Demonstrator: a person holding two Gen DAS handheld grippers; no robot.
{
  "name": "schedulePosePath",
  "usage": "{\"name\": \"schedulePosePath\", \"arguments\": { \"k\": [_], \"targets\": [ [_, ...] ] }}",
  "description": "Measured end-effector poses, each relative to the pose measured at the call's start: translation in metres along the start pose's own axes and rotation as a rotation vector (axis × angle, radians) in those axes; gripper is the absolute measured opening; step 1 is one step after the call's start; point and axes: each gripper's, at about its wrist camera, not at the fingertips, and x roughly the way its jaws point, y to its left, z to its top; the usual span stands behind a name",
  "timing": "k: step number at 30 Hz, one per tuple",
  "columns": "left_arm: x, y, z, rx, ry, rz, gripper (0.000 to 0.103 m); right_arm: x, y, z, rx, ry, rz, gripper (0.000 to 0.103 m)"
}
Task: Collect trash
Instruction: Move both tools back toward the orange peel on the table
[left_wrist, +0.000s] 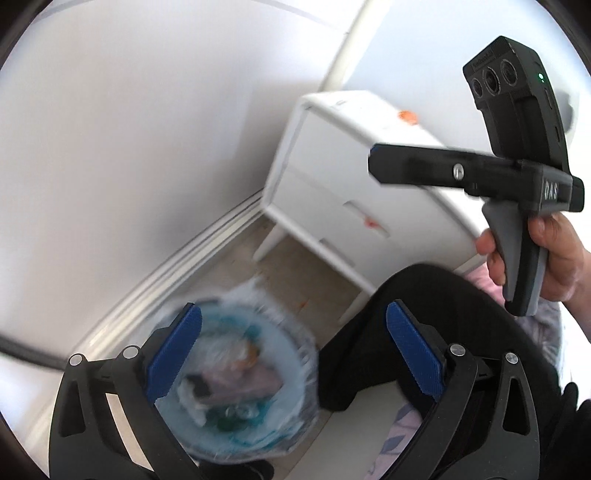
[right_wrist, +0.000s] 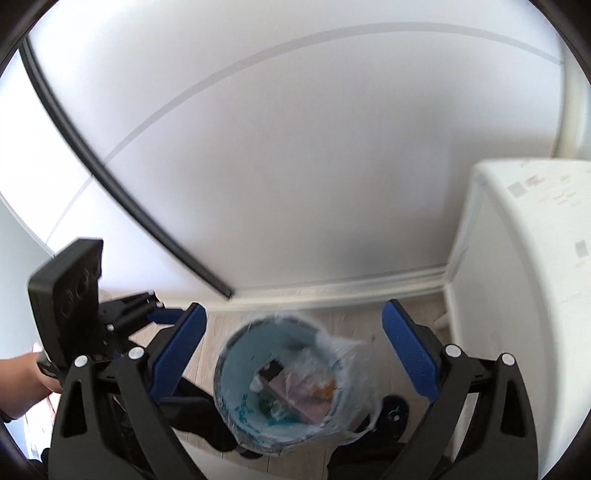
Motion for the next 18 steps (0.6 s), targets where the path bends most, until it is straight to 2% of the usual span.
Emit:
{"name": "schedulePosePath", "arguments": {
  "k": [9, 15, 18],
  "targets": [
    [0.013, -0.056, 0.074, 0.163, -0.012, -0.099, 0.097, -0.085, -0.061, 0.015, 0.063, -0.121, -0.109, 0.093],
    [0.038, -0.088, 0.115, 0.238, -0.002, -0.132, 0.097, -0.132, -0.126, 0.015, 0.179, -0.163, -0.172, 0.093],
    [0.051, -0.107, 0.136, 0.281, -0.005, -0.148, 0.097, -0.161, -0.160, 0.014, 0.201, -0.188, -0.236, 0.093]
  ]
}}
